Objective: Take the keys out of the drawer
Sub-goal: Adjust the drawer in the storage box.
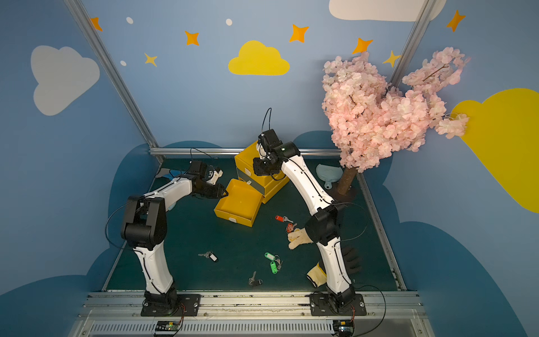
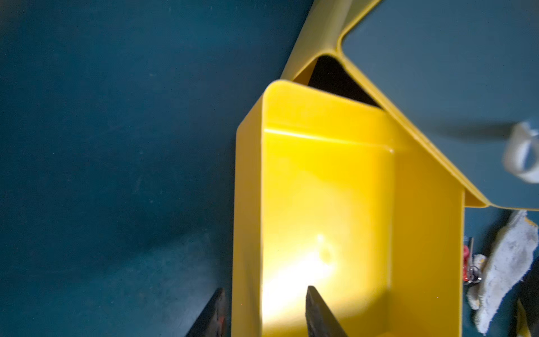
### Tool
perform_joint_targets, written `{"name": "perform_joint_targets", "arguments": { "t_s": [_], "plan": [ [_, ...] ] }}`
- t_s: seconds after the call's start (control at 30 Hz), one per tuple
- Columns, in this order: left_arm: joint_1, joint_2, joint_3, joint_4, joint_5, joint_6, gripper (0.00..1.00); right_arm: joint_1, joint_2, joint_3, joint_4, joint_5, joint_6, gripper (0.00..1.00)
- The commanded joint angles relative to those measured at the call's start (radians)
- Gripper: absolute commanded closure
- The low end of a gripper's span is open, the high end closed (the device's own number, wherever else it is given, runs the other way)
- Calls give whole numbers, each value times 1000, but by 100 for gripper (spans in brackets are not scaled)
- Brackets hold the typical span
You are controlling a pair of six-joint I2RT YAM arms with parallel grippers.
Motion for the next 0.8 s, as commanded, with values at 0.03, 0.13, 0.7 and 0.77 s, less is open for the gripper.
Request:
{"name": "perform_joint_targets", "arguments": {
  "t_s": [0.03,0.13,0.7,0.77],
  "plan": [
    [1,22,20,17,15,60,58,-8,125,-107,-292,39,2,72],
    [3,37,46,15,33,87,64,-9,122,-107,-287,37,-1,72],
    [-9,75,91,-49,1,339,80,-12,122,-109,-285,21,-29,72],
    [-12,76,89,-42,6,367,81,-13,120,-109,-288,19,-32,72]
  ]
}}
